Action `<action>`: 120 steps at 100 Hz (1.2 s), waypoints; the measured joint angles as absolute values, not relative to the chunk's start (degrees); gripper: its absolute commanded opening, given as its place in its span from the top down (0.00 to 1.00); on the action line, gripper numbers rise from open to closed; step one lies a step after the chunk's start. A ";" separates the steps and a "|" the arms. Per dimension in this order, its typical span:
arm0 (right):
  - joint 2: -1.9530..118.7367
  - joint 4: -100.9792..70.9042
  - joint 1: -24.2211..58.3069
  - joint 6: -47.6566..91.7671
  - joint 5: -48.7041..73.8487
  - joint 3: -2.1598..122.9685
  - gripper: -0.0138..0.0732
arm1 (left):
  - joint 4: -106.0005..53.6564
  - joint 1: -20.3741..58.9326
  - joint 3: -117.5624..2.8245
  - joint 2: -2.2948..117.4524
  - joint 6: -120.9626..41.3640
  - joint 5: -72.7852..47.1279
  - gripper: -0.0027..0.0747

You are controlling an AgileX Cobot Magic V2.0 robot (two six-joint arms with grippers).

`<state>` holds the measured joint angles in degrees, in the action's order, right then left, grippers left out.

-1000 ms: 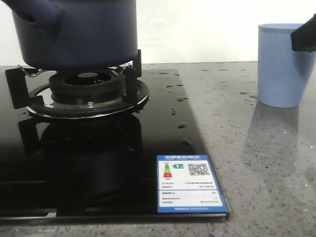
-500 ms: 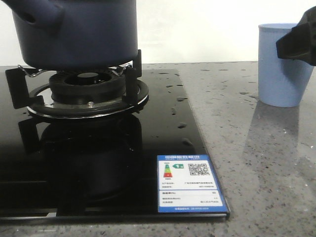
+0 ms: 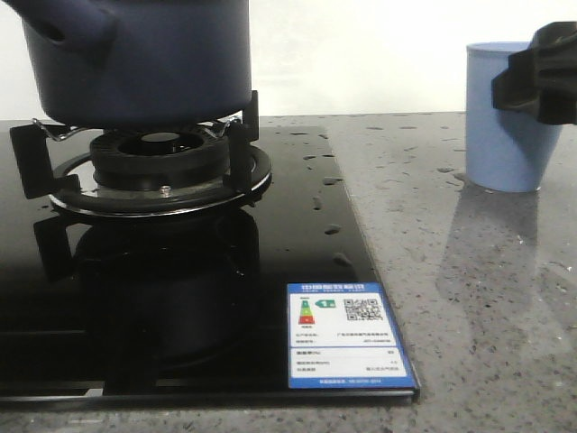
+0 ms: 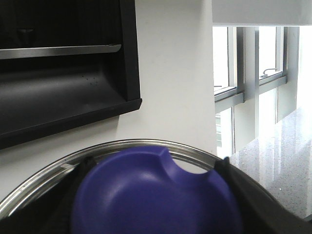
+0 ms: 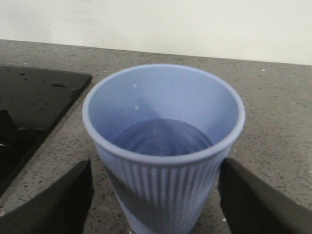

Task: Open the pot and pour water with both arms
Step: 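Lift the cup with the right gripper and carry it over the pot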

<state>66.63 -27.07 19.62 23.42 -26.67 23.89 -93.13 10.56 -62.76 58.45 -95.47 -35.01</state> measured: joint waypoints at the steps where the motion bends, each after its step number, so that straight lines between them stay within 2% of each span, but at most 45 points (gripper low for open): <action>1: 66.65 -26.73 19.62 22.72 -26.66 23.89 0.30 | -93.13 10.56 -62.76 58.45 -95.47 -35.01 0.71; 24: 69.96 -15.31 19.62 12.27 -32.06 23.89 0.30 | -93.13 10.56 -62.76 58.45 -95.47 -35.01 0.71; 61: 76.22 -13.79 19.70 10.54 -37.99 23.89 0.30 | -93.13 10.56 -62.76 58.45 -95.47 -35.01 0.71; 68: 76.31 -13.79 19.70 10.55 -38.78 23.89 0.27 | -93.13 10.56 -62.76 58.45 -95.47 -35.01 0.71; 88: 76.31 -13.79 19.70 10.41 -40.54 23.89 0.12 | -93.13 10.56 -62.76 58.45 -95.47 -35.01 0.71; 120: 77.74 -13.79 19.70 10.32 -45.11 24.01 0.11 | -93.13 10.56 -62.76 58.45 -95.47 -35.01 0.71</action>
<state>77.74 -13.79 19.70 10.32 -45.11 24.01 -93.13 10.56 -62.76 58.45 -95.47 -35.01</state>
